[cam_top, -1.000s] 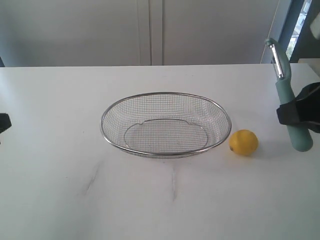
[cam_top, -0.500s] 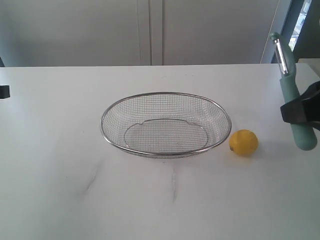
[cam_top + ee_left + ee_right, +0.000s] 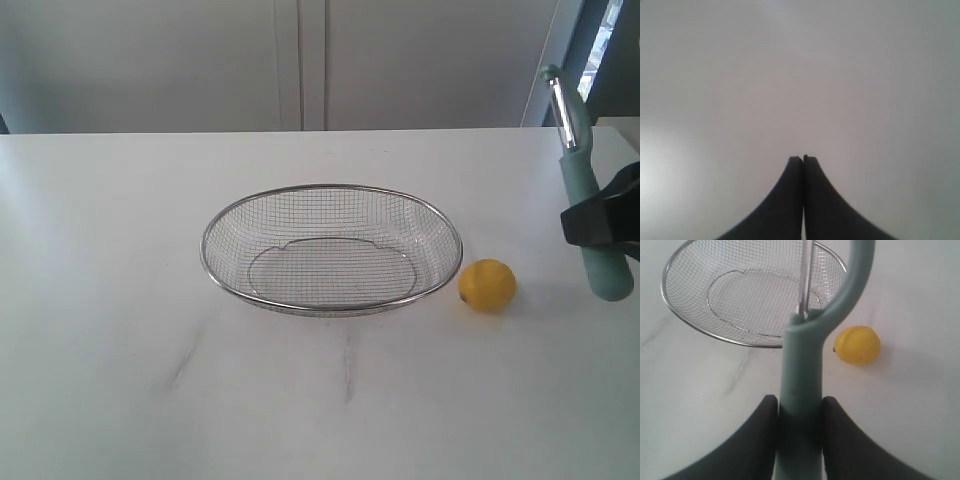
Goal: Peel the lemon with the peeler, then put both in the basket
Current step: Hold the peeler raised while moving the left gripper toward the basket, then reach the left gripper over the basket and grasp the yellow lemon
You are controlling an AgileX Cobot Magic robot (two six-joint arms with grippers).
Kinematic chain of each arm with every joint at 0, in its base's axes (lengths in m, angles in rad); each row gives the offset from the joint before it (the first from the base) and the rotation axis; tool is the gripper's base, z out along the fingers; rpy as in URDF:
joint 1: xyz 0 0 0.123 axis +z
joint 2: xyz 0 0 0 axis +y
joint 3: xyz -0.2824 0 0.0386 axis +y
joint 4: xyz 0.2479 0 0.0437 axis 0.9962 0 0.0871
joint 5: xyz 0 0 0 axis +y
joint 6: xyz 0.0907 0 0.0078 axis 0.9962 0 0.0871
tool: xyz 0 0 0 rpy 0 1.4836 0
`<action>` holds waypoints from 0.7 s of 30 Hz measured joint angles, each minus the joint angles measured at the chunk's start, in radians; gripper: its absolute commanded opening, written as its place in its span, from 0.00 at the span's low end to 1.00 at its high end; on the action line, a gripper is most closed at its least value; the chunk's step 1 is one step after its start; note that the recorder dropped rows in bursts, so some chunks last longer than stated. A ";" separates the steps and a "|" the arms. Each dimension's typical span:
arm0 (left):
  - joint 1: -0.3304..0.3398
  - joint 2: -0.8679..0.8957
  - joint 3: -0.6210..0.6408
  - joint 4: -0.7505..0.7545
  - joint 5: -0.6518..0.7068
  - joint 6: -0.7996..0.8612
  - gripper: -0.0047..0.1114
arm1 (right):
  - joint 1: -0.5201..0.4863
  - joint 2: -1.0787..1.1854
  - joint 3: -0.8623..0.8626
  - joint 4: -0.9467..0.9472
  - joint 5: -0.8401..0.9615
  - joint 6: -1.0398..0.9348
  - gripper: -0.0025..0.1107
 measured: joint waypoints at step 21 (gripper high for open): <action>-0.690 0.291 -0.565 -0.959 0.393 1.063 0.04 | 0.000 -0.005 0.000 -0.090 0.091 0.060 0.02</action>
